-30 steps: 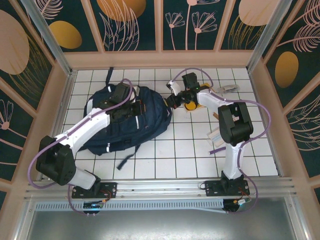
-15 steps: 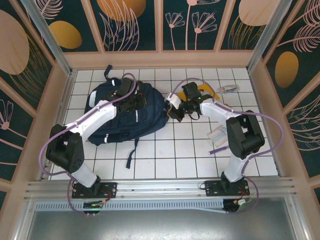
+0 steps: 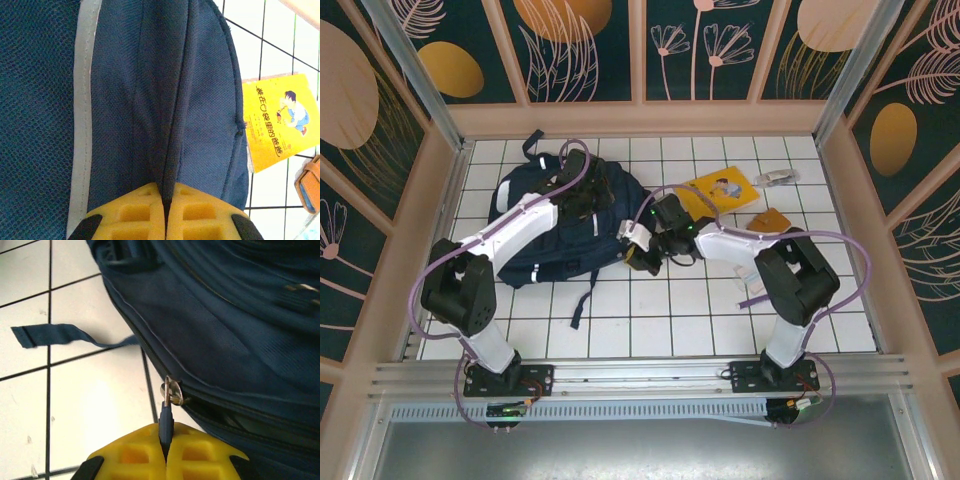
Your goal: Pack the student bag
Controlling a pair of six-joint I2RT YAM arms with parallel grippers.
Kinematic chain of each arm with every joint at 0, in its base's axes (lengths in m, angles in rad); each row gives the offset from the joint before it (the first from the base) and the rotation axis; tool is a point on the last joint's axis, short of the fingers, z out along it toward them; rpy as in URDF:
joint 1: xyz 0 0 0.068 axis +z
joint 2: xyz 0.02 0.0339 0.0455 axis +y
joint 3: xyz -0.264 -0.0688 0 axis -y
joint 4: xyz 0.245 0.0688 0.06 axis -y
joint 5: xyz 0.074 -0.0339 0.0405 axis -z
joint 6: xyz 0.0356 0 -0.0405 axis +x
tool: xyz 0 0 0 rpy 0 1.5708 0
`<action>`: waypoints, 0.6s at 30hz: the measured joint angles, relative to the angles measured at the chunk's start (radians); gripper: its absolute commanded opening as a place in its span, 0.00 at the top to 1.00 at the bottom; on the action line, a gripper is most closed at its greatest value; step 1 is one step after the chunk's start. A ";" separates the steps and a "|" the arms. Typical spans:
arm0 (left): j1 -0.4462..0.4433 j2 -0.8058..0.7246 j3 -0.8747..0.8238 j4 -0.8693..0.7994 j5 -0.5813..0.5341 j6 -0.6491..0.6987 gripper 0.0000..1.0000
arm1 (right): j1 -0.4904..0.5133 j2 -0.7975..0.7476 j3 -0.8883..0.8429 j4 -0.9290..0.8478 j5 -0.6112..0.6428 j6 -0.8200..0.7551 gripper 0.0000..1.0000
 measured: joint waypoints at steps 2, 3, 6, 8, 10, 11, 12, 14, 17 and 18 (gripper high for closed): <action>0.000 0.001 0.002 0.000 0.000 -0.011 1.00 | 0.027 0.000 -0.019 0.045 0.008 0.002 0.95; 0.000 0.002 0.004 0.000 0.000 -0.016 1.00 | 0.035 0.000 -0.027 0.065 0.011 0.003 0.94; 0.000 0.003 0.006 0.003 0.004 -0.027 1.00 | 0.053 0.000 -0.042 0.098 0.011 0.011 0.77; 0.003 0.004 0.007 0.015 0.012 -0.027 1.00 | 0.059 -0.001 -0.045 0.114 -0.020 0.010 0.70; 0.011 0.005 0.010 0.032 0.025 -0.027 1.00 | 0.061 -0.014 -0.064 0.134 -0.046 0.004 0.64; 0.016 0.005 0.010 0.042 0.029 -0.026 1.00 | 0.060 -0.034 -0.089 0.150 -0.058 0.004 0.63; 0.020 0.005 0.010 0.048 0.033 -0.024 1.00 | 0.053 -0.059 -0.117 0.167 -0.066 0.010 0.62; 0.031 0.005 0.010 0.060 0.047 -0.014 1.00 | 0.018 -0.128 -0.183 0.208 -0.085 0.043 0.60; 0.045 0.003 0.010 0.067 0.069 0.028 1.00 | -0.082 -0.235 -0.270 0.312 -0.105 0.139 0.57; 0.046 0.001 0.010 0.067 0.073 0.043 1.00 | -0.120 -0.267 -0.293 0.355 -0.103 0.180 0.55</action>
